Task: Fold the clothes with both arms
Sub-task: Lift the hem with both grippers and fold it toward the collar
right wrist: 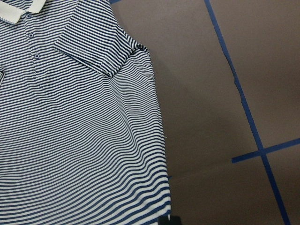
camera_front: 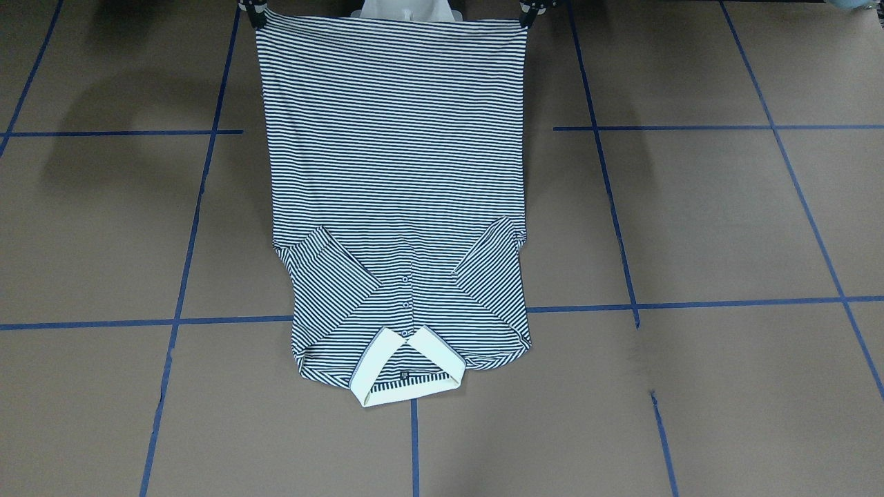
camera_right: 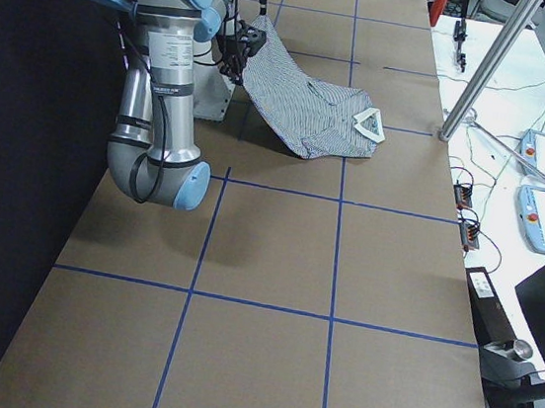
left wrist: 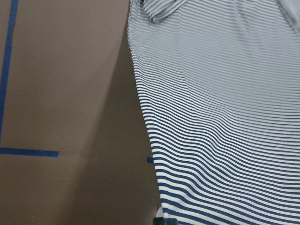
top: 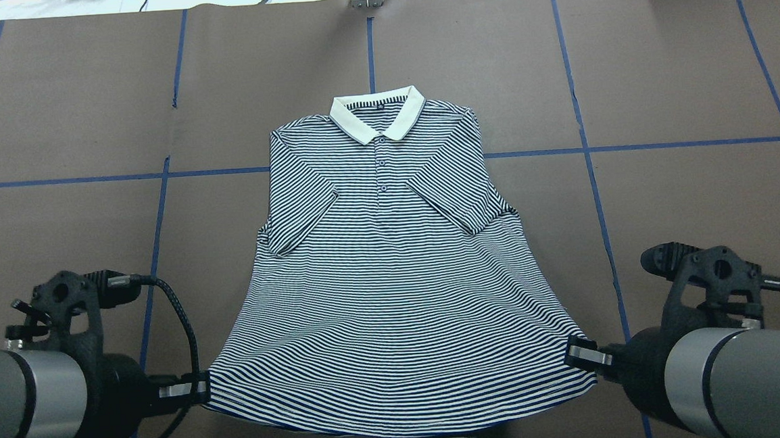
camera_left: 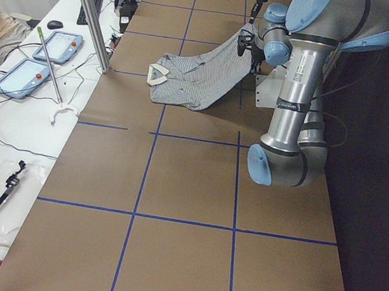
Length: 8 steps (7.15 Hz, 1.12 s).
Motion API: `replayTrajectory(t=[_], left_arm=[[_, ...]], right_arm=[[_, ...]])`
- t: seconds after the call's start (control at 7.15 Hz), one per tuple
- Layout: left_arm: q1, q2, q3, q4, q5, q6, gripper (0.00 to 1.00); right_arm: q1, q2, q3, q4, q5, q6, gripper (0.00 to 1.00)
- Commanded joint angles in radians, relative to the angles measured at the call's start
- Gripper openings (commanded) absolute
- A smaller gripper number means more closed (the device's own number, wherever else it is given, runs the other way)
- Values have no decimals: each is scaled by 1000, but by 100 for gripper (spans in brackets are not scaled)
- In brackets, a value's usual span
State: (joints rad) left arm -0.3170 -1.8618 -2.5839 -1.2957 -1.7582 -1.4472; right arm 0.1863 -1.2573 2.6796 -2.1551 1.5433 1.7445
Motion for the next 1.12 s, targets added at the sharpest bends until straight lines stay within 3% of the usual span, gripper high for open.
replayTrajectory(t=[0.0, 0.14, 0.42, 0.98], left_arm=[[-214, -144, 147, 50, -27, 228, 0], [-306, -170, 250, 43, -55, 325, 0], [-427, -241, 402, 18, -67, 428, 0], [-473, -284, 834, -397, -31, 439, 0]], right_arm=[[165, 119, -117, -23, 33, -188, 0], [285, 151, -201, -14, 76, -289, 0], [477, 174, -451, 230, 193, -345, 0], [578, 317, -1057, 683, 187, -399, 0]])
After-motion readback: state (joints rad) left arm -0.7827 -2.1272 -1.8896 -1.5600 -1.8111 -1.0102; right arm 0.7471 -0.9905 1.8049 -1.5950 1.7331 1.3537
